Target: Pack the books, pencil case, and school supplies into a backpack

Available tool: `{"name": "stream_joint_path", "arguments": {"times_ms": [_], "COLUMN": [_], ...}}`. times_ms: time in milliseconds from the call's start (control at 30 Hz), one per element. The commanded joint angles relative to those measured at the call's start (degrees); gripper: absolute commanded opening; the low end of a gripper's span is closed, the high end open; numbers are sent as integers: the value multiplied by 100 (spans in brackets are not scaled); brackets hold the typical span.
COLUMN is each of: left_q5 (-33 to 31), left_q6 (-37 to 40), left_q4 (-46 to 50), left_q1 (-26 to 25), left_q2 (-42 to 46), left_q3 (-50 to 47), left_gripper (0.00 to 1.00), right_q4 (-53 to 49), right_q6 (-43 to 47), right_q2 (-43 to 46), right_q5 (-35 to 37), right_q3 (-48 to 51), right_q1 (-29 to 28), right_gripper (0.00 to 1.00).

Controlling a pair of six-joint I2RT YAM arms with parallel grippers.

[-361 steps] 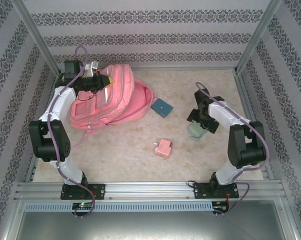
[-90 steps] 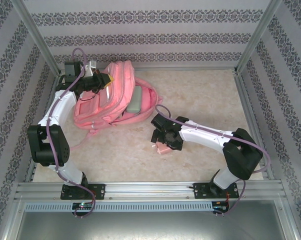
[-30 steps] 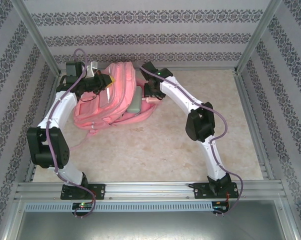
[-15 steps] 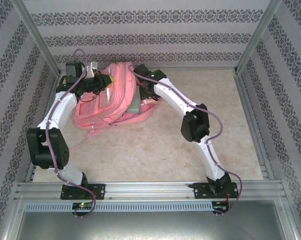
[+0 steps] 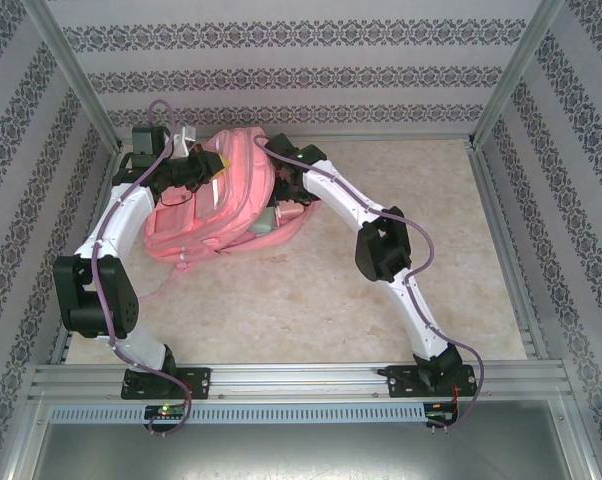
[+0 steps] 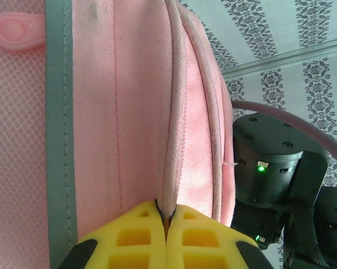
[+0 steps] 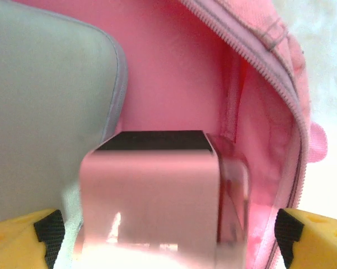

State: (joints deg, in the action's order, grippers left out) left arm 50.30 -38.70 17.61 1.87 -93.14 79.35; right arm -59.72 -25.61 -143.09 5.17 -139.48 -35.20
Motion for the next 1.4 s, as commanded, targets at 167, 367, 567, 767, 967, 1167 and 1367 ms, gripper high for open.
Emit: {"name": "stream_joint_path", "arguments": {"times_ms": [167, 367, 567, 767, 967, 1167, 1367], "left_q5": [237, 193, 85, -44, -168, -388, -661], "left_q6": [249, 284, 391, 433, 433, 674, 992], "left_q4": [155, 197, 432, 584, 684, 986, 1355], "left_q1": [-48, -42, -40, -48, -55, -128, -352], "left_q2": [289, 230, 208, 214, 200, 45, -514], "left_q3": [80, 90, 192, 229, 281, 489, 1093], "left_gripper": [0, 0, 0, 0, 0, 0, 0], "right_q4": [392, 851, 968, 954, 875, 1056, 1918], "right_q6": [15, -12, 141, 196, 189, 36, -211], "right_q2": [1127, 1453, 968, 423, -85, 216, 1584], "right_q5": [24, -316, -884, -1285, -1647, -1502, -1254], "right_q3": [840, 1449, 1302, 958, 454, 907, 2925], "right_q1": [221, 570, 873, 1019, 1024, 1076, 1159], "right_gripper": [98, 91, 62, 55, 45, 0, 0]}}
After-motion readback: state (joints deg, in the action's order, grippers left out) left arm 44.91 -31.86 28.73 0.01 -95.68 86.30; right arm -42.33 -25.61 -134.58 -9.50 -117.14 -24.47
